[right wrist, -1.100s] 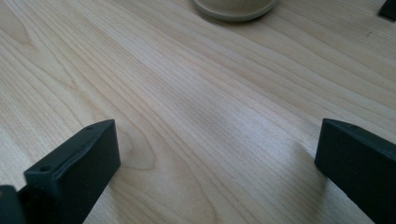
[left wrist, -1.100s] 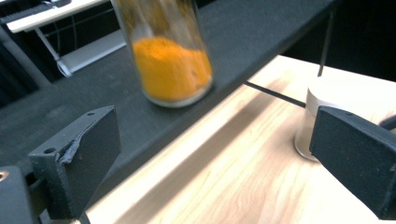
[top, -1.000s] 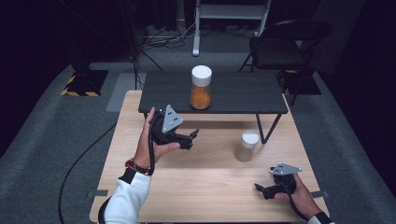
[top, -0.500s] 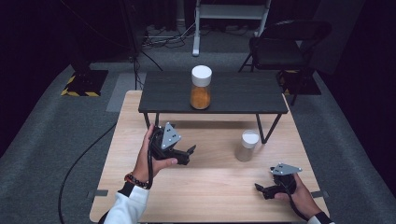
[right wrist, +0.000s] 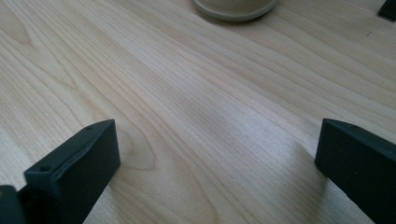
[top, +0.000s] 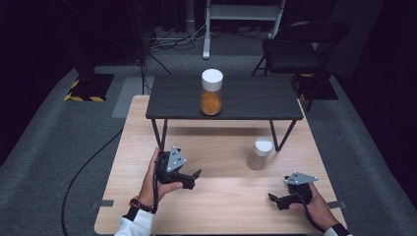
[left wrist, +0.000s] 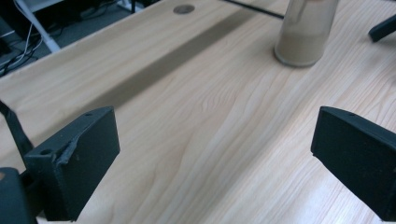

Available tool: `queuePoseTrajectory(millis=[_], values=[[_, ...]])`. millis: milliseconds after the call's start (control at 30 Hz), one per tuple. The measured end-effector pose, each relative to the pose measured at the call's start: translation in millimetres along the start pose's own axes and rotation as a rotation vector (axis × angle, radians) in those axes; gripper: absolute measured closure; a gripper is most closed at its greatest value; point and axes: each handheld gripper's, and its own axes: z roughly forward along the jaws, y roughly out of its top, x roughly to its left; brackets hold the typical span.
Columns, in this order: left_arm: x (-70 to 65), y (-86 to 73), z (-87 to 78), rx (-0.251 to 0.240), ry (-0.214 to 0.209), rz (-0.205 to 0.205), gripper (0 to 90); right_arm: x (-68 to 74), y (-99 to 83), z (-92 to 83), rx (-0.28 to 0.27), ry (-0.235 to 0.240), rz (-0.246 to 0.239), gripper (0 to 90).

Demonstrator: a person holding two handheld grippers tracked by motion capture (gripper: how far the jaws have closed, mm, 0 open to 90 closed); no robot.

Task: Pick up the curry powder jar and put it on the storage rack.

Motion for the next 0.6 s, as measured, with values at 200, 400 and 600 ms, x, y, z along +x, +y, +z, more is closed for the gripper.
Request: queuePoseTrajectory(millis=[200, 400, 600], values=[[-0.3, -12.6, 1.7, 0.022, 0.001, -0.019, 1.1, 0.0, 0.0, 0.0, 0.0, 0.0, 0.0, 0.0], [-1.1, -24.3, 6.5, 0.058, -0.01, -0.023, 1.2, 0.0, 0.0, 0.0, 0.0, 0.0, 0.0, 0.0], [-1.6, -27.7, 11.5, 0.095, -0.021, -0.019, 1.3, 0.0, 0.0, 0.0, 0.0, 0.0, 0.0, 0.0]])
